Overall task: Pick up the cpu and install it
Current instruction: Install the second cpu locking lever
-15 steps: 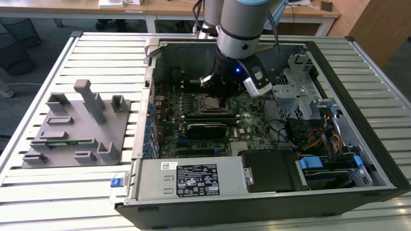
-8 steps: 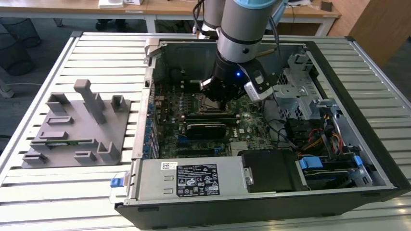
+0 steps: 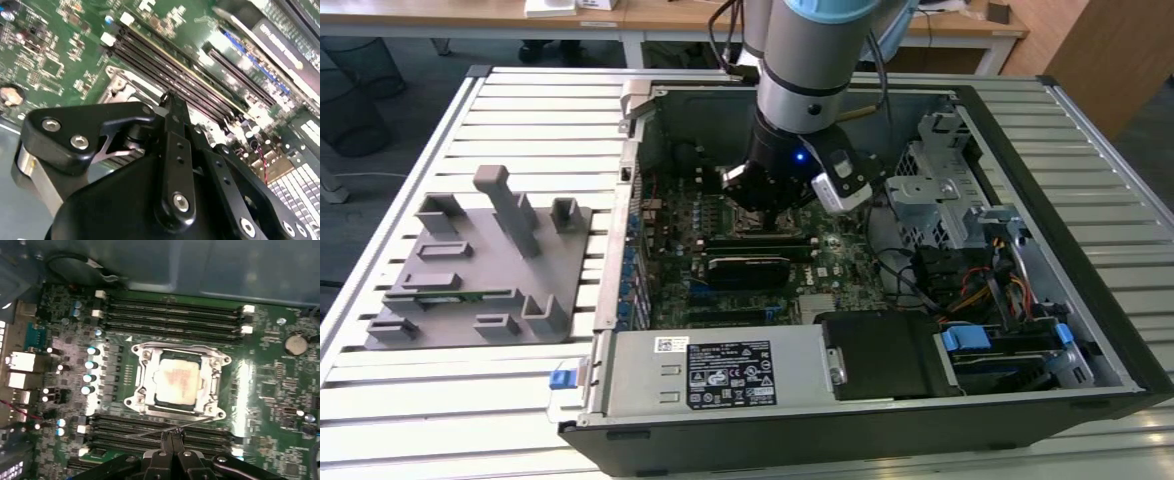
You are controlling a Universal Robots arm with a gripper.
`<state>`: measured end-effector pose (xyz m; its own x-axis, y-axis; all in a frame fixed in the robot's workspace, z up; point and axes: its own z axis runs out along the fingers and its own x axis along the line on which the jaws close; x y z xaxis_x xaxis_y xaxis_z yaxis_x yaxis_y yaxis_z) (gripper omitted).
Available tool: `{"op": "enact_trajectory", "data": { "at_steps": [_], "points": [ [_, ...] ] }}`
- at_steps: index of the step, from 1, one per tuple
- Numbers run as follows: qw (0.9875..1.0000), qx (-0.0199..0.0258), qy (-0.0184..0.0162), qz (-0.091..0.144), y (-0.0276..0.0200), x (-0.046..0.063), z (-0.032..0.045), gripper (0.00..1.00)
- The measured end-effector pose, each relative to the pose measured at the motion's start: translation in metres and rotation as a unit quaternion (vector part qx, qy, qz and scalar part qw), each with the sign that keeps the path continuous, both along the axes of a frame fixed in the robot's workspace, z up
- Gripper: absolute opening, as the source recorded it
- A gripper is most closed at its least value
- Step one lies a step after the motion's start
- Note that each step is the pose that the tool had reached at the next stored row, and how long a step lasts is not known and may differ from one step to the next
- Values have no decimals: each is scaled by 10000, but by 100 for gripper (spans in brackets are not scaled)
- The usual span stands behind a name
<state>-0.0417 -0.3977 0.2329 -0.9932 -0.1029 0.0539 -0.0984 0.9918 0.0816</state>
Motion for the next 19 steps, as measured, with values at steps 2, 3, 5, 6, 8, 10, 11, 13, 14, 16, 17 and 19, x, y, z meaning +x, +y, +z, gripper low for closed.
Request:
{"op": "enact_trajectory", "data": {
  "at_steps": [2, 3, 5, 6, 8, 10, 11, 13, 14, 16, 17, 19],
  "points": [
    [10000, 2, 0, 0, 0, -21, -9, 11],
    [10000, 2, 0, 0, 0, -28, -11, 11],
    [10000, 3, 0, 0, 0, -36, -19, 11],
    [10000, 3, 0, 0, 1, -39, -25, 11],
    [10000, 3, 0, 0, 0, -46, -39, 11],
    [10000, 3, 0, 0, 0, -56, -57, 11],
    [10000, 3, 0, 0, 0, -63, -66, 11],
    [10000, 2, 0, 0, 0, -77, -87, 11],
    [10000, 2, 0, 0, 0, -85, -97, 11],
    [10000, 3, 0, 0, 0, -99, -117, 11],
    [10000, 2, 0, 0, 0, -104, -124, 11],
    [10000, 6, 0, 1, 0, -108, -135, 11]
  ]
}}
